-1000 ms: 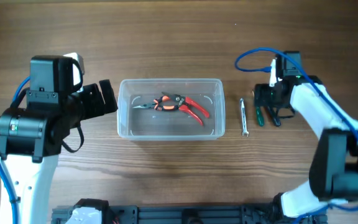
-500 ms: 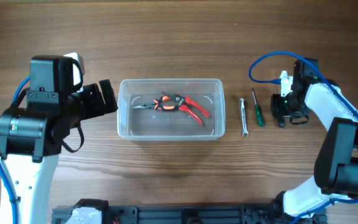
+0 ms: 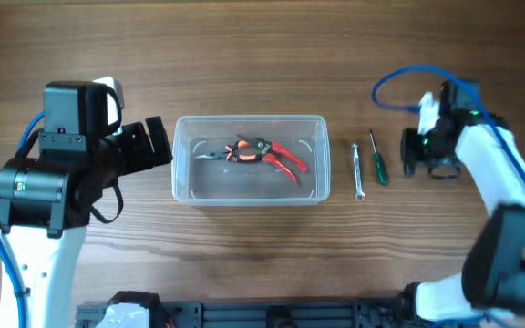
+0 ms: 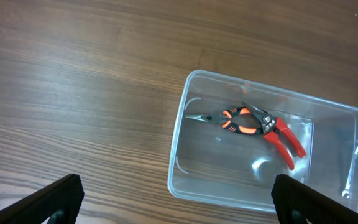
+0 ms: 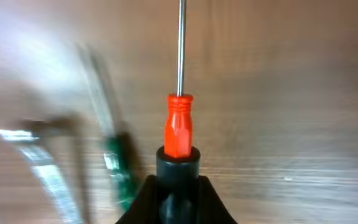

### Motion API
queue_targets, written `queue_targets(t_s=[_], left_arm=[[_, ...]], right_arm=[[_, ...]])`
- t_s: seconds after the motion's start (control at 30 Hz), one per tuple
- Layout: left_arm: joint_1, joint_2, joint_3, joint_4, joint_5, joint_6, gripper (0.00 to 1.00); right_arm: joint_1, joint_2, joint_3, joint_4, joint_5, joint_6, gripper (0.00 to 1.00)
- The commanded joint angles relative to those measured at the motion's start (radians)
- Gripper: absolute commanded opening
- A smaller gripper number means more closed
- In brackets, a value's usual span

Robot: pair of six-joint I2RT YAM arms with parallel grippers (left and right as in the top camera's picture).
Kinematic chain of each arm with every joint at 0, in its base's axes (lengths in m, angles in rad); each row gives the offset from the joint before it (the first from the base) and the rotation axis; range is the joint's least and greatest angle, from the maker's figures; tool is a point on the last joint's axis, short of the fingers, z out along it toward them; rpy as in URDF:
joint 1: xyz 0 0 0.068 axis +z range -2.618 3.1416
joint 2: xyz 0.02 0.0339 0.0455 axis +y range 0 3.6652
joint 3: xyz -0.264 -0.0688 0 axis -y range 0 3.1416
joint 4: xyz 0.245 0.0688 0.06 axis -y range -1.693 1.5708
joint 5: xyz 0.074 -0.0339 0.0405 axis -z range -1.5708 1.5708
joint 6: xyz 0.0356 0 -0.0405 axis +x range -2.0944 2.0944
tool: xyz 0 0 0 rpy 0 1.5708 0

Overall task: Pack container
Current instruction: 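Grasp the red-and-black screwdriver with the right gripper, then place the red-and-black screwdriver into the container and release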

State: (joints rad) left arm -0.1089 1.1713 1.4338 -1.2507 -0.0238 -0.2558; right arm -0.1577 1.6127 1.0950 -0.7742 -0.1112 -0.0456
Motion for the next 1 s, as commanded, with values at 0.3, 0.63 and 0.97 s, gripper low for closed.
queue_targets(t_s=[0.3, 0.63, 0.97], left_arm=[[0.006, -0.006, 0.008, 0.004, 0.016, 0.016, 1.00], [0.006, -0.006, 0.008, 0.004, 0.016, 0.016, 1.00], [0.006, -0.006, 0.008, 0.004, 0.016, 0.016, 1.00]], right_arm=[[0.684, -0.465, 0.160, -0.147, -0.193, -0.245, 0.04], [0.877, 0.211, 0.159, 0.145, -0.084, -0.477, 0.04], [0.881, 0.326, 0.159, 0.255, -0.115, -0.635, 0.04]])
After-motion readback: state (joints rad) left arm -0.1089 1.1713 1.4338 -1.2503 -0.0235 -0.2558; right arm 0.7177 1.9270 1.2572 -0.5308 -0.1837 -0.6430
